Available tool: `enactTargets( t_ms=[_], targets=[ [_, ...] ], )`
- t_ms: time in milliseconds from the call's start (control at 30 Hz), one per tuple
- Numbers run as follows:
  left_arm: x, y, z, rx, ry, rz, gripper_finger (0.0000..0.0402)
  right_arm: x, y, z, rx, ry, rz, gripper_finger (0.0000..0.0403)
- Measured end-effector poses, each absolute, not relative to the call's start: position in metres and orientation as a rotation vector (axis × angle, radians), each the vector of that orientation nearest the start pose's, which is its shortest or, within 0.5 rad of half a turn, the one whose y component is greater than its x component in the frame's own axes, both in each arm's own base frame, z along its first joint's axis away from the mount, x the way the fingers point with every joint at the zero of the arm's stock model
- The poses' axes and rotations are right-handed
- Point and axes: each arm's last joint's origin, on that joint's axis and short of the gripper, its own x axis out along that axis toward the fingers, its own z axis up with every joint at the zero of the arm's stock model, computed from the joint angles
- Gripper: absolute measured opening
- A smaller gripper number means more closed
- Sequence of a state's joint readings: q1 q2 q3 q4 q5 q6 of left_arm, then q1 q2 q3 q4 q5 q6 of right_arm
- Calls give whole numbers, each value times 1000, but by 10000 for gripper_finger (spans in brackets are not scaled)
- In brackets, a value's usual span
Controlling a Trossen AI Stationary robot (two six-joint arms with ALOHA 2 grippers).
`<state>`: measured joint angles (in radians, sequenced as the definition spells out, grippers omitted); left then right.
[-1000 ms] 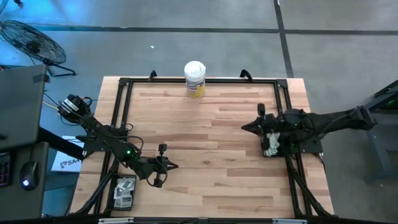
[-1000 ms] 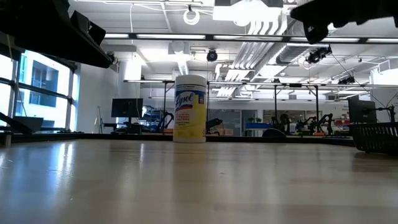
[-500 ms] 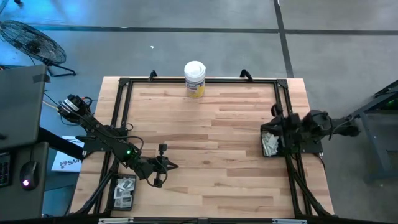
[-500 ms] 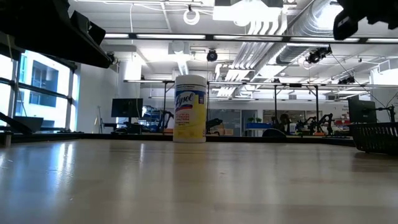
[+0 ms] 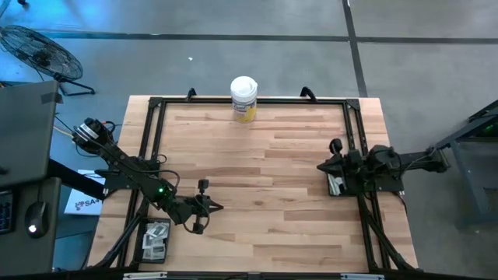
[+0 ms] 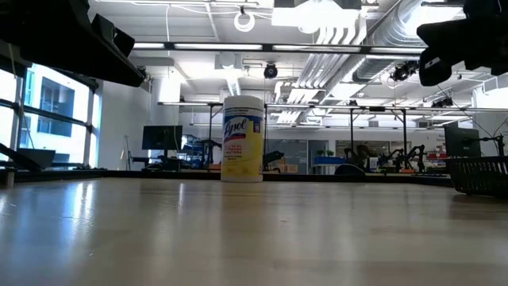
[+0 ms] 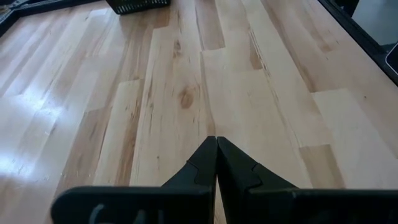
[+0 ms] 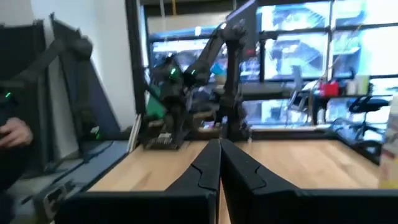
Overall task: Pick & Place First Aid Supplies
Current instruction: Return to Home Position
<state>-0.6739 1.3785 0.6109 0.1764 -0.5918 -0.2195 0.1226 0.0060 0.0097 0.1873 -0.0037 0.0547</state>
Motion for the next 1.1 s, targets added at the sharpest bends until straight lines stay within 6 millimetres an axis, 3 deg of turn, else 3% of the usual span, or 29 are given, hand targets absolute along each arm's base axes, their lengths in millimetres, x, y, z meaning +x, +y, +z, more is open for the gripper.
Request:
enactTargets(
  t_ms=[400,633,967,1100],
  targets=[
    [215,-150,184,140,476,35,3,96,11,180,115,-146,108,4],
    [203,-139,189,167,499,49,3,96,11,179,115,-134,99,8],
    [151,-94,196,61,317,-73,3,96,11,179,115,-132,100,8],
    [134,-67,211,-8,232,-69,3,96,11,179,114,-128,99,7]
  ],
)
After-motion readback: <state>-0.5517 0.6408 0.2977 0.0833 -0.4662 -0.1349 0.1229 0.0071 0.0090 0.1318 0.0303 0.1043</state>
